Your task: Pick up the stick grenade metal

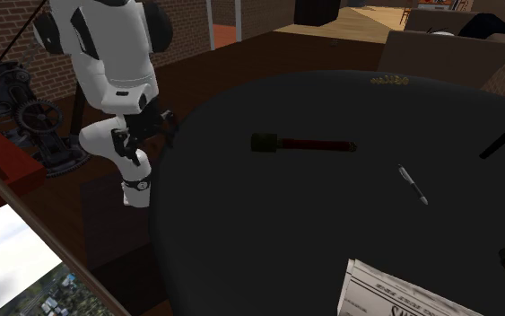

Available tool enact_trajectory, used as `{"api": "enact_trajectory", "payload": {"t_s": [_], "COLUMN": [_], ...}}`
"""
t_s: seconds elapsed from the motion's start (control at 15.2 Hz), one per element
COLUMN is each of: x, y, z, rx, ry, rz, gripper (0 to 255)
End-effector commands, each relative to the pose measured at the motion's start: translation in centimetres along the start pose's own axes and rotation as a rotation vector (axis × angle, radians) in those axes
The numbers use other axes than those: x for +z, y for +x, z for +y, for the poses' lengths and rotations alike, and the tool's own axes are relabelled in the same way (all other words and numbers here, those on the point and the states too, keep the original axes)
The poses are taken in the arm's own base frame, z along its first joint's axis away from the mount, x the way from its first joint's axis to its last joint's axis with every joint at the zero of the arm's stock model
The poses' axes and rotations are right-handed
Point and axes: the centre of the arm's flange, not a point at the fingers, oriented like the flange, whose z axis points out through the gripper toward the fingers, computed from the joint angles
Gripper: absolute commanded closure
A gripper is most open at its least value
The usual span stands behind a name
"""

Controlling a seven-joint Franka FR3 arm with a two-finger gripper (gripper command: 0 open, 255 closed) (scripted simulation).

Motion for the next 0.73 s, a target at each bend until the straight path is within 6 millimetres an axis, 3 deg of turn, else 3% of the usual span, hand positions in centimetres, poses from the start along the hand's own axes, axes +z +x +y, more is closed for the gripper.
{"api": "enact_trajectory", "payload": {"t_s": [0.0,0.66], "x": [-0.4,-2.0], "y": [2.1,11.3], "z": [-1.6,-11.2], "rx": [-0.047,-0.278], "ry": [-0.009,-0.055], "rz": [0.003,0.018], "gripper": [0,0]}}
